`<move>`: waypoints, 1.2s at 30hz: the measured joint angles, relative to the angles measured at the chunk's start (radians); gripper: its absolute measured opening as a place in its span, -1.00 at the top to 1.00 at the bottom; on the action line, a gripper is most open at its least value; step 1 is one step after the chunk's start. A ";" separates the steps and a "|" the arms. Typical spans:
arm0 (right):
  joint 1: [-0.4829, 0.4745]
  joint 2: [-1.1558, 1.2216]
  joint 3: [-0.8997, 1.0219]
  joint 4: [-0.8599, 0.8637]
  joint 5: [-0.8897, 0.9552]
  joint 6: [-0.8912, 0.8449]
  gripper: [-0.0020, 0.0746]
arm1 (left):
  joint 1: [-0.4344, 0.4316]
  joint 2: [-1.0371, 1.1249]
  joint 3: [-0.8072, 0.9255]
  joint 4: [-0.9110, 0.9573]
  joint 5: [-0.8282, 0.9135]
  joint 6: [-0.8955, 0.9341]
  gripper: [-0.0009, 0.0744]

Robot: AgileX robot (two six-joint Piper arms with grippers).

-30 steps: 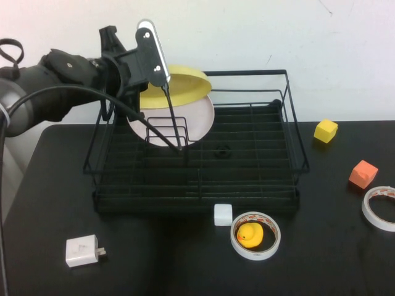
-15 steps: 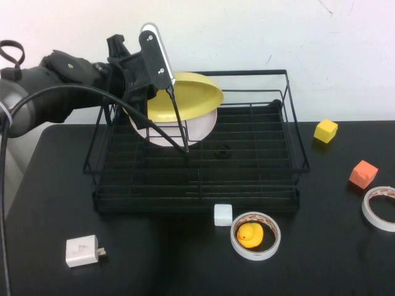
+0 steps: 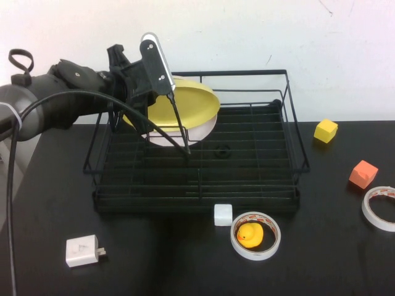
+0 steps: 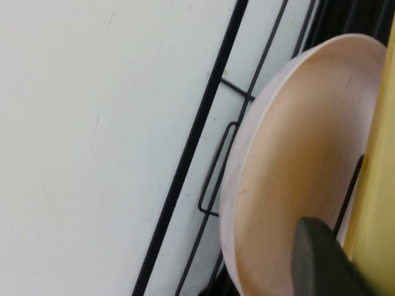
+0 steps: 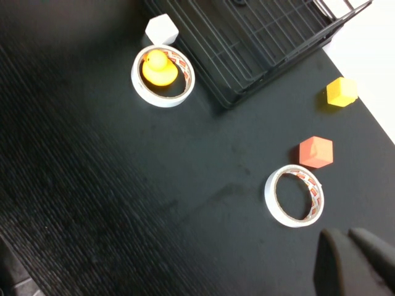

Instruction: Place plate on rack

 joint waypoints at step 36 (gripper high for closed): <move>0.000 -0.123 0.102 -0.073 -0.229 0.116 0.95 | -0.001 -0.545 0.131 -0.783 -0.646 -0.161 0.96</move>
